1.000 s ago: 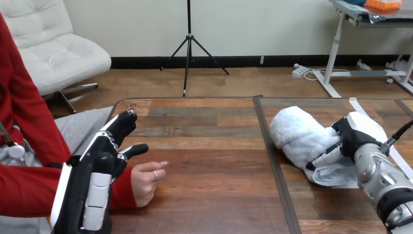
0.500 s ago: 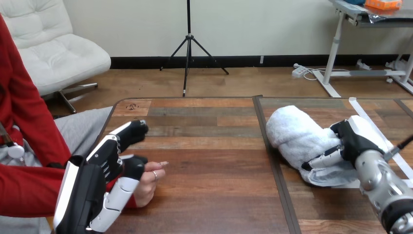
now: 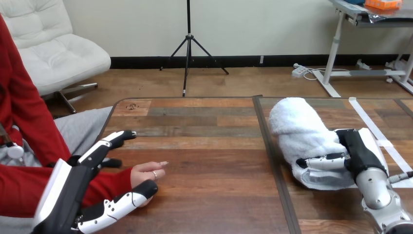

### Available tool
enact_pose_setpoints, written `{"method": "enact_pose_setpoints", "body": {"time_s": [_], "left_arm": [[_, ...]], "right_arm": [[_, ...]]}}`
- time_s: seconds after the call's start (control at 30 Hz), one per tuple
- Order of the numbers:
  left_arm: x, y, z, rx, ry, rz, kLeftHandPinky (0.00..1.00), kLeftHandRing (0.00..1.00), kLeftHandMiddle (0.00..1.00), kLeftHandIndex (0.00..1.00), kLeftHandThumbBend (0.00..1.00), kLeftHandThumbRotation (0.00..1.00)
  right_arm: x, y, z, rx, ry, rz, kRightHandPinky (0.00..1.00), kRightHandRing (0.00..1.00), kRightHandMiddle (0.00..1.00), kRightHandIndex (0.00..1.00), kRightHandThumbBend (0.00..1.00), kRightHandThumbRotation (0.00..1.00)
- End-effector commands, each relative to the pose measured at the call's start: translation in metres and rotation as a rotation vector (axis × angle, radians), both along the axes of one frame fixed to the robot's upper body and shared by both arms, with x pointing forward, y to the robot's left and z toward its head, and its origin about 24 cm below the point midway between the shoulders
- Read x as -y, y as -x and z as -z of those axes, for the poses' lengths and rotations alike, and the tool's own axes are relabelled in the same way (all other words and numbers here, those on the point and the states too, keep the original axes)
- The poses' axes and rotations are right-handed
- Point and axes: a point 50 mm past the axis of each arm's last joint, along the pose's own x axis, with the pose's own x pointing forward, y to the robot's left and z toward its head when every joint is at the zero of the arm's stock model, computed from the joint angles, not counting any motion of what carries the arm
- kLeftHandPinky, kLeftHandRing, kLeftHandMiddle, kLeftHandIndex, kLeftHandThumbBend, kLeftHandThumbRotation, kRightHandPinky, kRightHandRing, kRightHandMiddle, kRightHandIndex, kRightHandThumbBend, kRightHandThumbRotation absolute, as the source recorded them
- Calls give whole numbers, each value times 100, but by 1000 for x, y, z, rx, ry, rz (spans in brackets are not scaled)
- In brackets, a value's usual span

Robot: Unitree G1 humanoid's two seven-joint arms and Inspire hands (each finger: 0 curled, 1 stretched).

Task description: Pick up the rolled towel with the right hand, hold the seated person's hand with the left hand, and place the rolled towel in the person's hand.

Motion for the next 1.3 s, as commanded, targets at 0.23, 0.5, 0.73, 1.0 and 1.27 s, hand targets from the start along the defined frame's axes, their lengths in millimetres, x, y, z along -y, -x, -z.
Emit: {"method": "enact_pose_setpoints", "body": {"time_s": [0.23, 0.5, 0.73, 1.0, 1.27], "left_arm": [[-2, -19, -29, 69, -331, 44, 74, 88, 89, 87, 86, 56], [-2, -26, -31, 95, -404, 39, 78, 89, 89, 87, 83, 52], [-2, -32, -30, 107, -462, 36, 77, 87, 88, 87, 83, 52], [-1, -39, -29, 107, -518, 39, 77, 87, 88, 86, 83, 52], [0, -45, -28, 100, -558, 44, 79, 88, 90, 87, 84, 51]], "right_arm": [[-9, -18, -48, 335, -112, -60, 33, 38, 42, 44, 83, 0], [-5, -12, -55, 410, -155, -84, 34, 38, 42, 43, 84, 0], [-3, -8, -57, 436, -181, -90, 33, 37, 41, 42, 86, 0], [-3, -6, -58, 446, -195, -97, 32, 36, 41, 42, 87, 0], [-4, -5, -59, 449, -192, -101, 31, 35, 40, 41, 87, 0]]}}
